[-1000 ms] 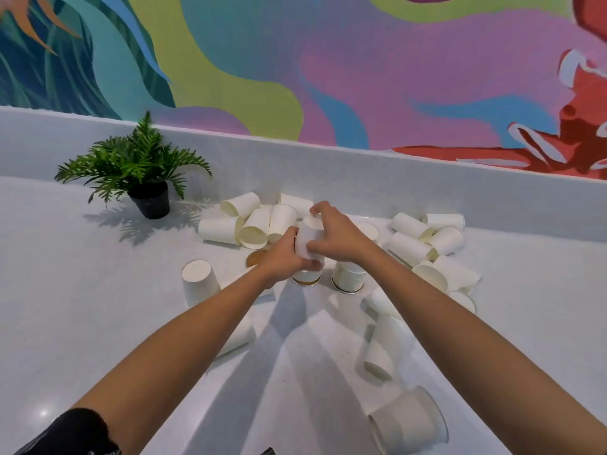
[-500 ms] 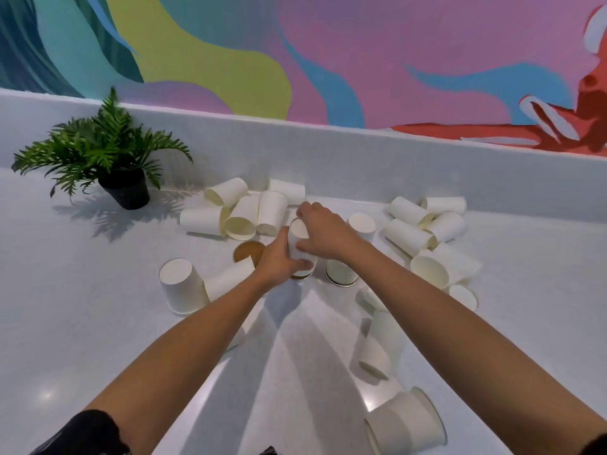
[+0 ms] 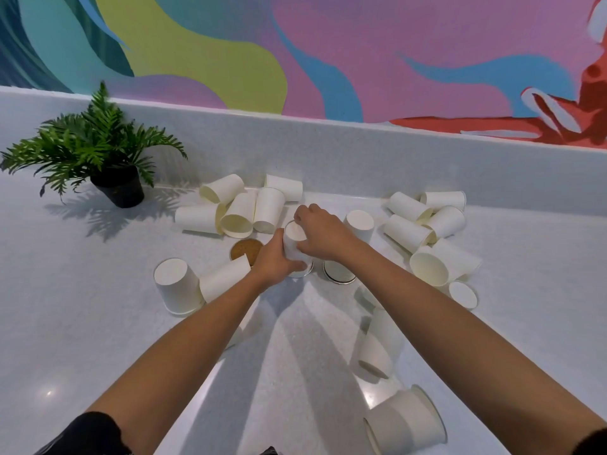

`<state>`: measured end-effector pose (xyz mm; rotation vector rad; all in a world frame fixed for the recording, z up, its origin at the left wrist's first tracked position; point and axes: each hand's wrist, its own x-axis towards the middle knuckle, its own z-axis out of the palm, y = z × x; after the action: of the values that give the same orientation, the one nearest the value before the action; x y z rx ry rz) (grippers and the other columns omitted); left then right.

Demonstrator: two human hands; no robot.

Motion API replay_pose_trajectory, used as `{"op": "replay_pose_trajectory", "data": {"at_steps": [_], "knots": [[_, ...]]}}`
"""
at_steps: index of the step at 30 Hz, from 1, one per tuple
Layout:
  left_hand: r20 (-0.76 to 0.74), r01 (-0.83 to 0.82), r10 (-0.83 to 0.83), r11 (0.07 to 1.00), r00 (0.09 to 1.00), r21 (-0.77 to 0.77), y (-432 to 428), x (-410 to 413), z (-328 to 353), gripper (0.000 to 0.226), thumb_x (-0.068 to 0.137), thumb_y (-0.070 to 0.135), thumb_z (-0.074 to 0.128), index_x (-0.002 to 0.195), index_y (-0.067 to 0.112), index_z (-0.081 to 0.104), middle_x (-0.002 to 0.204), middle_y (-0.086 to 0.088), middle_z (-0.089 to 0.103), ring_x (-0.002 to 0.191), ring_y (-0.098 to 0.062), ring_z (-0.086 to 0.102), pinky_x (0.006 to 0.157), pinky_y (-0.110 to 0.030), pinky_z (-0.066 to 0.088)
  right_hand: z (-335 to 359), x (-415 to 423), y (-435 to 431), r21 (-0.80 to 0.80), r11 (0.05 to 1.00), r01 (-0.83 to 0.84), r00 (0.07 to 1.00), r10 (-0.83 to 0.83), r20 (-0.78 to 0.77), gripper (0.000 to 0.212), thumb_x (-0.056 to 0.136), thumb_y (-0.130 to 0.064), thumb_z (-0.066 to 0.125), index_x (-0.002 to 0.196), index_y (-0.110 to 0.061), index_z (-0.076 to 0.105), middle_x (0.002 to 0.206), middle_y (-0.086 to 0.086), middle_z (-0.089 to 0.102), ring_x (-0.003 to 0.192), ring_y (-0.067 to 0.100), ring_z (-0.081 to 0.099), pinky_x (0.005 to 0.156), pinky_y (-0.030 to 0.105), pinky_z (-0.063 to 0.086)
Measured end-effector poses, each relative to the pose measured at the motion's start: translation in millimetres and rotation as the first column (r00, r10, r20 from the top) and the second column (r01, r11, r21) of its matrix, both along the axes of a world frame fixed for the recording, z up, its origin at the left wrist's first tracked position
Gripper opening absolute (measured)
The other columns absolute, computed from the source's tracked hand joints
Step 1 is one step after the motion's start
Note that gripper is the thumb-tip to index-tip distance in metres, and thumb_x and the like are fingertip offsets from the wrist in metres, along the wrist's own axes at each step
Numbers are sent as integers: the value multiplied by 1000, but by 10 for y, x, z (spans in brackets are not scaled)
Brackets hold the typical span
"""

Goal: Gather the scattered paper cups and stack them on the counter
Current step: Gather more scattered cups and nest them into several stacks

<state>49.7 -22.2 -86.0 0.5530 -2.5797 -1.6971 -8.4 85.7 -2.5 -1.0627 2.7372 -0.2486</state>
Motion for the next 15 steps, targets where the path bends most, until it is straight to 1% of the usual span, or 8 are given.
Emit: {"op": "replay_pose_trajectory", "data": {"at_steps": [2,4,6,9,12,15], "knots": [[0,4,-4,1000,1000,9,0,-6,8,68,70,9,81,127,16,42,122,-3,60,107,-23,58,83,-33,51,8,-1,-4,3,1000,-6,1000,7,-7,40,85,-23,60,119,-7,46,113,13,50,94,34,58,80,44,49],[-5,2,-2,999,1000,34,-9,-9,22,70,69,10,81,126,17,42,121,-3,61,108,-24,59,87,-38,52,19,0,-9,-2,1000,-10,1000,10,-6,40,85,-24,59,120,-7,46,114,13,50,94,34,58,79,43,49],[-14,1,0,998,1000,67,-17,-10,45,73,65,15,82,126,19,42,119,-4,62,109,-25,59,91,-43,53,34,-2,-16,-10,1000,-9,1000,9,-10,41,85,-22,58,122,-7,45,116,13,50,96,35,58,76,41,47],[-18,16,-14,995,1000,96,-20,-22,74,75,63,20,80,127,21,41,120,-4,61,111,-24,59,94,-46,51,53,-22,-17,-16,1000,4,1000,-4,-12,42,85,-20,57,123,-7,44,118,13,49,97,35,57,74,39,43],[-16,31,-30,995,999,99,-9,-28,73,74,65,16,79,128,21,40,122,-3,61,111,-23,58,95,-45,51,47,-37,2,2,1000,14,1000,-14,1,41,84,-20,58,121,-7,45,116,13,49,98,35,57,78,42,46],[2,25,-25,996,1000,81,0,-30,55,68,68,9,78,126,19,42,119,-3,61,109,-23,60,91,-43,53,32,-40,27,14,1000,15,1000,-15,18,40,83,-21,59,119,-8,45,114,12,50,97,34,57,80,44,48]]}}
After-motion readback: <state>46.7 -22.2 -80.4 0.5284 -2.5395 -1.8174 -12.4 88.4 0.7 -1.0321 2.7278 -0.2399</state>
